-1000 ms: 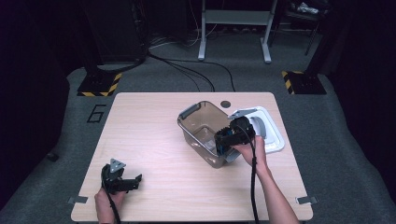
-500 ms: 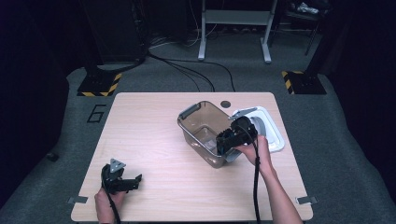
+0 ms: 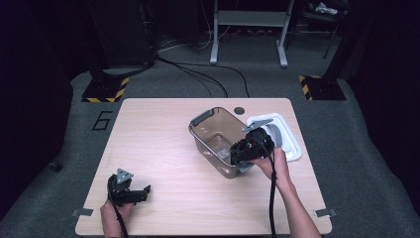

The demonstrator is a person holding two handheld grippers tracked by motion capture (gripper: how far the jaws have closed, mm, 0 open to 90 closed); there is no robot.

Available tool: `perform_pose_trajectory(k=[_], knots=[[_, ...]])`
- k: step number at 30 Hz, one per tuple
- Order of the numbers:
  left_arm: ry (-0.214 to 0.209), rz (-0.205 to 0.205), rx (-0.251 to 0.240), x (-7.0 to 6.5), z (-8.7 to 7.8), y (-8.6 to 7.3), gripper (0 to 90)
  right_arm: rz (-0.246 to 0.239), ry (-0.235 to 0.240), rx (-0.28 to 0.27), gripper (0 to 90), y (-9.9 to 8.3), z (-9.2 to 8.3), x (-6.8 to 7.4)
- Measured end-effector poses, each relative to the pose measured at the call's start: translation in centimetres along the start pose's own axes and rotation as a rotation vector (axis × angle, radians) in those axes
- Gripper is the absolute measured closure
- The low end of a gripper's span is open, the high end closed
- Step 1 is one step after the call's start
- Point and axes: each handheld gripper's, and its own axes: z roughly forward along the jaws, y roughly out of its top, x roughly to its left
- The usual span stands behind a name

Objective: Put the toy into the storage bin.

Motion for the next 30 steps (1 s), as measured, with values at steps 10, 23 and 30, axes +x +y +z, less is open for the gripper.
perform_pose_trajectory(k=[10,23,30], knots=[[0.001,0.001,0.000,0.0,0.0,0.0,2.2,0.006,-0.013,-0.059,23.7,-1.0,-0.2,0.1],[0.001,0.002,0.001,0.0,0.0,0.0,2.1,0.015,-0.028,-0.097,23.6,-1.8,-0.4,0.3],[0.001,0.003,0.005,0.0,0.0,0.0,2.1,0.025,-0.040,-0.100,23.5,-1.9,-0.4,0.6]])
